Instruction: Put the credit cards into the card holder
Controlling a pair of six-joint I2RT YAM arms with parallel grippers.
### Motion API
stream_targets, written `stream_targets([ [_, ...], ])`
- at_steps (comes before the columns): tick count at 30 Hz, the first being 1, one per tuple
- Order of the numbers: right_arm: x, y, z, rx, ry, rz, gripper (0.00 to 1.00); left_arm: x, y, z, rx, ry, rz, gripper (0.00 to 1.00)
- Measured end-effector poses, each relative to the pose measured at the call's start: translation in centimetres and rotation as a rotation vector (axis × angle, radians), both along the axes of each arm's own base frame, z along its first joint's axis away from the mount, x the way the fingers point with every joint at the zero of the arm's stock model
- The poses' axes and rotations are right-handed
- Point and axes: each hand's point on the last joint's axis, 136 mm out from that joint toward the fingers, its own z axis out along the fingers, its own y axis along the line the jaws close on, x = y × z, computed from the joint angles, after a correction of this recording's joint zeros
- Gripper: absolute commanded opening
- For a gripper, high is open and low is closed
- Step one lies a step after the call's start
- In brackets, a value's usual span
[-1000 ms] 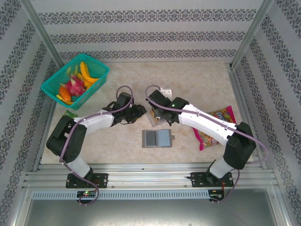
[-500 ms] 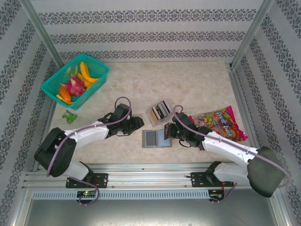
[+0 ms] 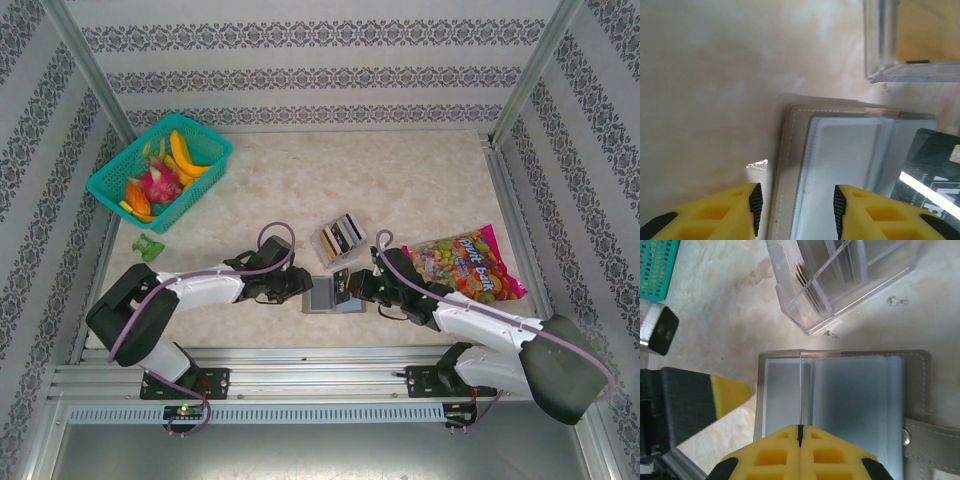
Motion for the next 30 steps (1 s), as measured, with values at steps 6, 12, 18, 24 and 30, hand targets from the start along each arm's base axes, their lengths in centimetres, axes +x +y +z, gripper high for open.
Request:
stream_targets([
  [6, -0.2, 0.4, -1.6, 0.009, 0.046, 0.005, 0.00, -0.2, -0.2, -0.3, 0.006, 0.008, -0.009, 0.42],
  [12, -0.5, 0.0, -2.4, -0.006, 0.063, -0.003, 0.00, -0.1, -0.4, -0.6, 0.010, 0.013, -0.009, 0.38],
  [18, -0.6, 0.0, -3.9, -0.034, 0.098, -0.003, 0.00, -0.1, -0.3, -1.0, 0.020, 0.021, -0.007, 0.31],
  [24, -0.6, 0.1, -5.1, -0.044, 0.125, -0.011, 0.00, -0.1, -0.2, -1.1, 0.028, 0.024, -0.005, 0.26],
  [30, 0.0, 0.7, -4.7, -0.039, 0.120, -0.008, 0.00, -0.1, -0.1, -1.2, 0.031, 0.024, -0.004, 0.24],
])
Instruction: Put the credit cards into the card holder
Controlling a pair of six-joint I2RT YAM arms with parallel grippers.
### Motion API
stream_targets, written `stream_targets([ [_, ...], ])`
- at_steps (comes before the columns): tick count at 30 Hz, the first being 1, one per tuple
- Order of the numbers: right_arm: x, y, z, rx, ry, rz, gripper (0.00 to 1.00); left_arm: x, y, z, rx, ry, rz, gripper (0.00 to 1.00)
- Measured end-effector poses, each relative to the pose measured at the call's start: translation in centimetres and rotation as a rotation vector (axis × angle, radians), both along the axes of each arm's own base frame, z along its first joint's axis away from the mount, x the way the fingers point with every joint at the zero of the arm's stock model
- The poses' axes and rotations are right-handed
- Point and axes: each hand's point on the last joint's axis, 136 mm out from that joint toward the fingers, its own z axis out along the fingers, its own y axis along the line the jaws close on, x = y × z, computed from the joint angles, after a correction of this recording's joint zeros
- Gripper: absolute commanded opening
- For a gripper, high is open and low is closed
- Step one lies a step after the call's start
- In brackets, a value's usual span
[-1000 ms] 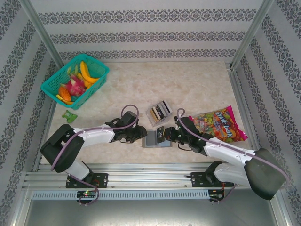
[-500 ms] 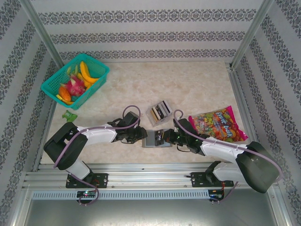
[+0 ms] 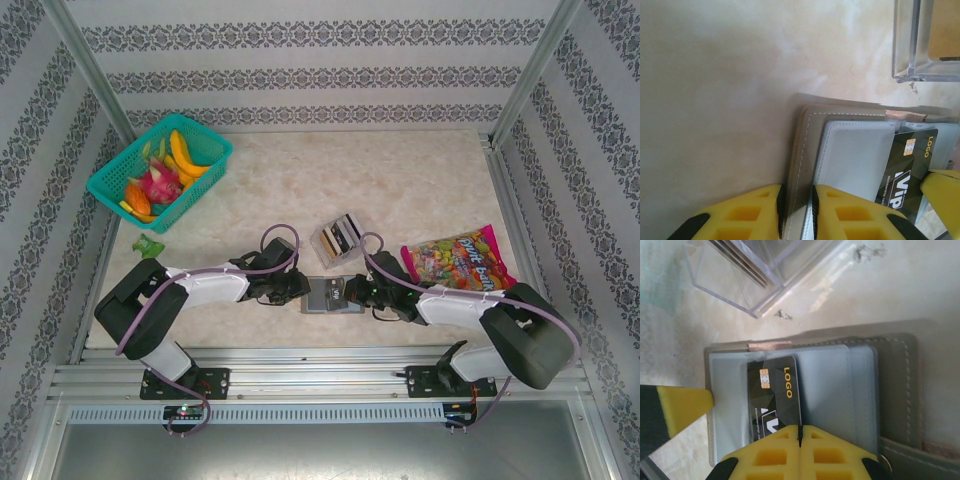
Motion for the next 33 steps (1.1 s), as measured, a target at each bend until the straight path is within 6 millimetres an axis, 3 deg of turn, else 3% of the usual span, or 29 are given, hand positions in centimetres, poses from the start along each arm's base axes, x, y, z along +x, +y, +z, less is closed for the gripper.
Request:
stream_targets([
  [9, 0.4, 0.8, 0.8, 0.021, -0.012, 0.005, 0.00, 0.0, 0.0, -0.1, 0.007, -0.003, 0.001, 0.24],
  [13, 0.2, 1.0, 1.0, 0.038, -0.002, 0.011, 0.11, 0.0, 0.0, -0.1, 0.008, -0.002, 0.001, 0.23],
  [22, -0.4, 1.8, 2.3, 0.130, 0.035, 0.065, 0.18, 0.0, 0.0, -0.2, 0.012, 0.003, 0.000, 0.23],
  [27, -1.1, 2.5, 1.9, 0.159, 0.072, 0.109, 0.15, 0.0, 0.0, -0.2, 0.014, 0.005, 0.000, 0.23],
  [30, -1.4, 2.6, 1.5, 0.162, 0.096, 0.120, 0.04, 0.0, 0.0, -0.2, 0.016, 0.007, 0.000, 0.23],
  [33, -1.0, 2.4, 1.6, 0.171, 0.094, 0.112, 0.00, 0.0, 0.1, -0.2, 0.018, 0.006, 0.002, 0.22],
])
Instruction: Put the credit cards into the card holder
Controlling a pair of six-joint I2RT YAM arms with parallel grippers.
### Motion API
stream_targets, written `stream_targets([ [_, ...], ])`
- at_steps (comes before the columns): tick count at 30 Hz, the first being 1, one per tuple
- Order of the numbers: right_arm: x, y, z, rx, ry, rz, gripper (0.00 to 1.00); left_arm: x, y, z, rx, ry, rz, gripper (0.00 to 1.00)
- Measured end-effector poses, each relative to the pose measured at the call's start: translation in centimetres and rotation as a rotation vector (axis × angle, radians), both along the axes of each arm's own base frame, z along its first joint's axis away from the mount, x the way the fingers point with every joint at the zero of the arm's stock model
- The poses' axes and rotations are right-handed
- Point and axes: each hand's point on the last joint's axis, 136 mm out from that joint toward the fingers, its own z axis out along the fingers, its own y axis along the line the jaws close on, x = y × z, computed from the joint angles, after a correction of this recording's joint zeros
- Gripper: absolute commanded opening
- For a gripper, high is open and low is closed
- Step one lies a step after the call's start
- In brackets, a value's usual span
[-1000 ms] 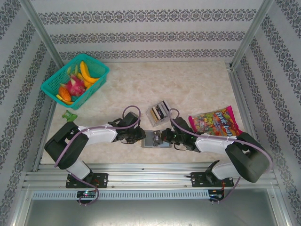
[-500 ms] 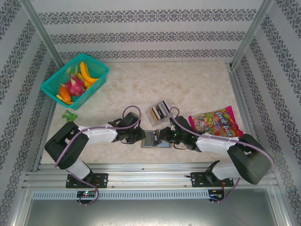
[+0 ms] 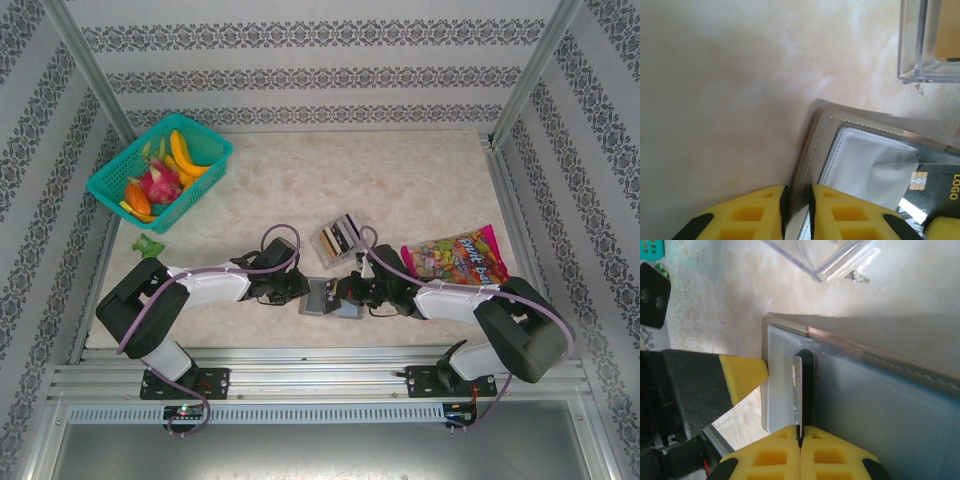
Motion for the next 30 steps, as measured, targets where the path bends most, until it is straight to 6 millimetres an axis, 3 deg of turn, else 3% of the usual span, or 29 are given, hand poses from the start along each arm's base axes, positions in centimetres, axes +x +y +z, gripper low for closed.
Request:
stream_targets([
  [13, 0.9, -0.8, 0.0, 0.011, -0.059, -0.063, 0.00, 0.0, 0.0, -0.1, 0.000, 0.003, 0.002, 0.20],
  [27, 1.5, 0.3, -1.2, 0.034, -0.051, -0.086, 0.00, 0.0, 0.0, -0.2, -0.003, 0.016, 0.023, 0.19],
  [30, 1.7, 0.5, -1.0, 0.045, -0.051, -0.093, 0.04, 0.0, 0.0, -0.2, -0.004, 0.018, 0.025, 0.20],
])
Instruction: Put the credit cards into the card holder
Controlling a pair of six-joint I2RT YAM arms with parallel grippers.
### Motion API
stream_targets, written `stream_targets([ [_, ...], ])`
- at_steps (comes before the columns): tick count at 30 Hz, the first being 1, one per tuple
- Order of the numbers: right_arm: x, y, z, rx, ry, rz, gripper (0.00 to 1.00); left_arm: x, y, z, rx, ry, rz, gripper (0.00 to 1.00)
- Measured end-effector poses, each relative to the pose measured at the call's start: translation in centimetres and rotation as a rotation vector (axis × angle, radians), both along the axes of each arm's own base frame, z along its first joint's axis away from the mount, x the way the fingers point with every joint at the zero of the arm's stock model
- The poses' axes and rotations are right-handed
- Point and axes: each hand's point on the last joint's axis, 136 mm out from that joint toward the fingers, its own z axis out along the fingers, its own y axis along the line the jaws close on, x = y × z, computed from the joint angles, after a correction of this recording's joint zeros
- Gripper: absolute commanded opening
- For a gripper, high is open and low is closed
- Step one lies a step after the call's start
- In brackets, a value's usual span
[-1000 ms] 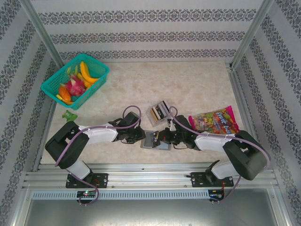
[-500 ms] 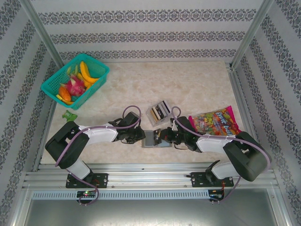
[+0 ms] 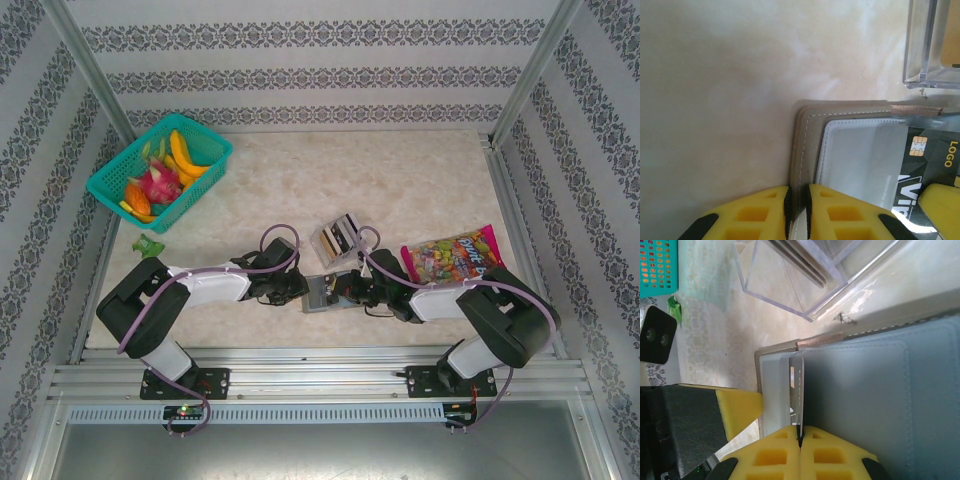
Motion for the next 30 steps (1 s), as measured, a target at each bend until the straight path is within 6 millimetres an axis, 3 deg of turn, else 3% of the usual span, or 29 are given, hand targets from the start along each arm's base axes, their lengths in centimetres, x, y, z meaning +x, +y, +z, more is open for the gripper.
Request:
stream_targets([
  [6, -0.2, 0.6, 0.2, 0.009, 0.005, 0.006, 0.16, 0.0, 0.0, 0.0, -0.001, 0.002, 0.004, 0.19],
  [8, -0.3, 0.4, -0.1, -0.001, 0.018, 0.003, 0.23, 0.0, 0.0, 0.0, -0.001, 0.002, 0.004, 0.19],
  [13, -0.3, -0.8, 0.1, -0.071, 0.033, 0.007, 0.30, 0.0, 0.0, 0.0, -0.001, 0.001, 0.004, 0.19],
  [19, -0.4, -1.2, 0.0, -0.133, 0.031, 0.040, 0.24, 0.0, 0.0, 0.0, -0.001, 0.001, 0.004, 0.18],
  [24, -0.6, -1.2, -1.0, -0.170, 0.055, 0.064, 0.05, 0.0, 0.0, 0.0, -0.001, 0.001, 0.004, 0.18],
  [30, -0.3, 0.4, -0.4, -0.163, 0.037, 0.116, 0.04, 0.0, 0.0, 0.0, 0.000, 0.001, 0.004, 0.18],
])
